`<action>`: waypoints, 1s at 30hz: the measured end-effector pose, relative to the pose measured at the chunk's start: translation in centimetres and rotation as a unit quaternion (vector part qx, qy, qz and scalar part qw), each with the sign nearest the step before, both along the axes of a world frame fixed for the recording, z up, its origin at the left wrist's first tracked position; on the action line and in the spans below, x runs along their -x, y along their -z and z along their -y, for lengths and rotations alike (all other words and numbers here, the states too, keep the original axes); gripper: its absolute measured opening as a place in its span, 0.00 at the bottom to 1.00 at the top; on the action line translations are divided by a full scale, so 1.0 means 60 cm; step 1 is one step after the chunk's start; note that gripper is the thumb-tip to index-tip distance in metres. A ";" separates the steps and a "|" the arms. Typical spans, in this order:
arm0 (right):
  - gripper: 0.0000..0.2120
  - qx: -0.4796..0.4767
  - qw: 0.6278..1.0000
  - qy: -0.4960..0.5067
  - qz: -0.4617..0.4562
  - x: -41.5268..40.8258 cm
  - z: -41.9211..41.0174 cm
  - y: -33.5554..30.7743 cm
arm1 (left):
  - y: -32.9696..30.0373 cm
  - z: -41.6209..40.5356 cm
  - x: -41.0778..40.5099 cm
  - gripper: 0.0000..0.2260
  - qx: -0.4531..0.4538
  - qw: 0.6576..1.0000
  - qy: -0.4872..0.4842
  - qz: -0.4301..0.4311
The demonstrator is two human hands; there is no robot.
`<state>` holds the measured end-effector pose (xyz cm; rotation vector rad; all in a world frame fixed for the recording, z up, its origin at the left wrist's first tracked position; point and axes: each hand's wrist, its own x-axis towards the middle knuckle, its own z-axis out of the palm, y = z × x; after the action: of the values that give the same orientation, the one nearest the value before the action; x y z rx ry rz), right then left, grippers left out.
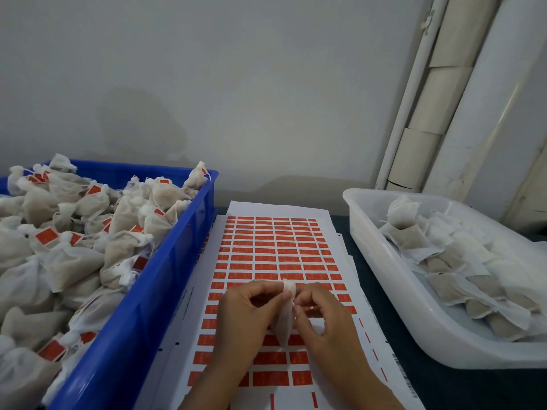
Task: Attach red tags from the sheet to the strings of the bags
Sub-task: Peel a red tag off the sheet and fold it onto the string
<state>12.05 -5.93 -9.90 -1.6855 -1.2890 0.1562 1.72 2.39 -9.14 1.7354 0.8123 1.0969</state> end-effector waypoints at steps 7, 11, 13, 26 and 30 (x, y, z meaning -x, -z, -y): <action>0.10 -0.053 0.988 0.035 0.143 0.004 -0.006 0.013 | 0.000 0.006 -0.003 0.09 -0.042 0.999 0.004 0.007; 0.10 -0.108 0.964 0.037 0.242 0.000 -0.005 0.003 | -0.004 0.005 -0.003 0.09 0.033 0.997 0.043 0.053; 0.14 -0.117 0.939 0.024 0.322 -0.004 -0.002 -0.001 | -0.006 0.007 -0.003 0.10 0.058 0.994 0.057 0.070; 0.13 -0.107 0.956 -0.001 0.273 -0.012 0.007 -0.005 | 0.000 -0.001 0.000 0.08 0.104 0.991 0.069 0.053; 0.09 -0.109 0.968 -0.003 0.227 -0.023 0.005 0.004 | -0.001 -0.005 0.003 0.09 0.127 0.987 0.078 0.063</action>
<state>13.41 -6.25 -10.11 -1.5763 -1.5803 -0.3788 1.53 2.69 -9.07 1.4744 0.6929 0.9430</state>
